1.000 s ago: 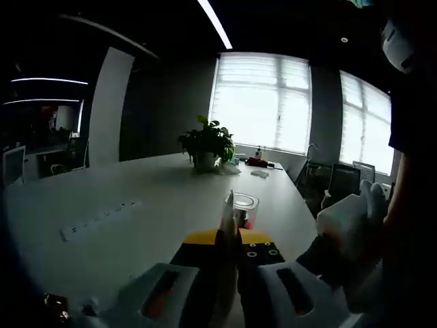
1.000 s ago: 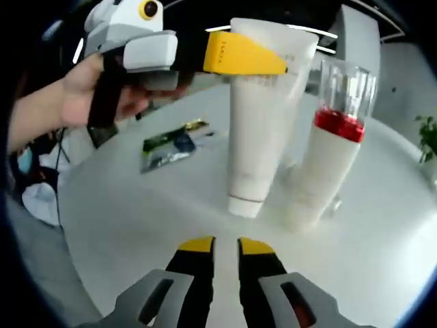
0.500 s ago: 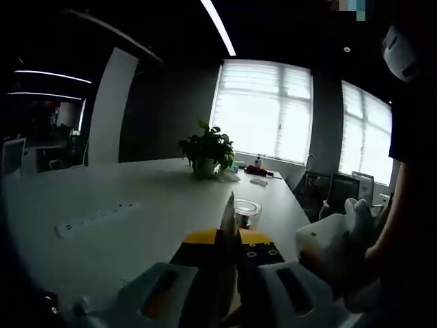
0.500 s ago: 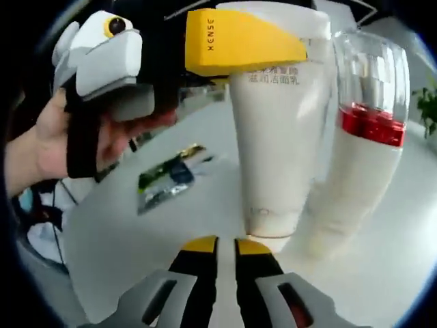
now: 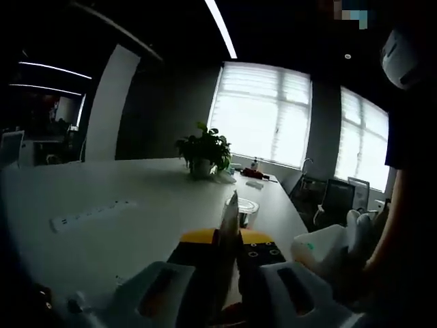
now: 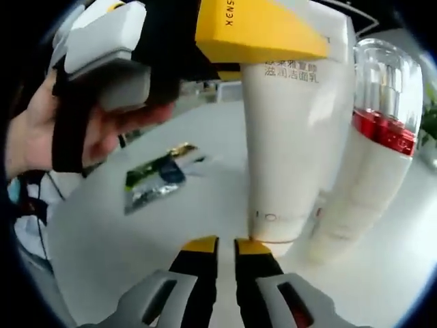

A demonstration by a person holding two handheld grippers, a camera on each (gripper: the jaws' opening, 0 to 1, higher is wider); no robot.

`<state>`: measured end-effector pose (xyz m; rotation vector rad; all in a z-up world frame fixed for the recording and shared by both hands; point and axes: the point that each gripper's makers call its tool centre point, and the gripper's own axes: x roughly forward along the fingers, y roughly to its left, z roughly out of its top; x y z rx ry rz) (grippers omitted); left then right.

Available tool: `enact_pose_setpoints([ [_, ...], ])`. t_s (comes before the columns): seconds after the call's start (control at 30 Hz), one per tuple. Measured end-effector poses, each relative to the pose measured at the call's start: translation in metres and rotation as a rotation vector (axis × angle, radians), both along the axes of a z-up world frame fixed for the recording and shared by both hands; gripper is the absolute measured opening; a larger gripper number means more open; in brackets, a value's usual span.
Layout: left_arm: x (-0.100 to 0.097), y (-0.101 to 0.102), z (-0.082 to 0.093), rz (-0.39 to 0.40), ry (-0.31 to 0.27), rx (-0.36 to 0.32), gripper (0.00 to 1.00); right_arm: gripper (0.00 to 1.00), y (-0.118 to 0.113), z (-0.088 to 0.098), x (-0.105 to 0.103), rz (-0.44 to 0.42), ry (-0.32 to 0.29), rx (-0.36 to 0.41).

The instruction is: Arrange the skincare products in the storage area until every visible bottle or jar stands upright without overlapping.

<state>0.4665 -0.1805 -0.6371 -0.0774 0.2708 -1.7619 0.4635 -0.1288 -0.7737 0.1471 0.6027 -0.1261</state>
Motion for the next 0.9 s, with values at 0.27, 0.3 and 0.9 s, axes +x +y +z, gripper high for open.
enact_pose_setpoints([
  [0.27,-0.004,0.003,-0.001,-0.013,0.026,0.01,0.13,0.02,-0.001,-0.002,0.0,-0.004,0.002,0.0],
  [0.3,-0.005,0.003,-0.001,-0.015,0.033,0.011,0.13,0.02,-0.001,-0.002,0.0,-0.002,0.004,-0.002],
  [0.9,-0.001,0.002,0.008,0.004,0.075,-0.019,0.19,0.04,0.0,-0.004,-0.004,0.018,0.023,-0.008],
])
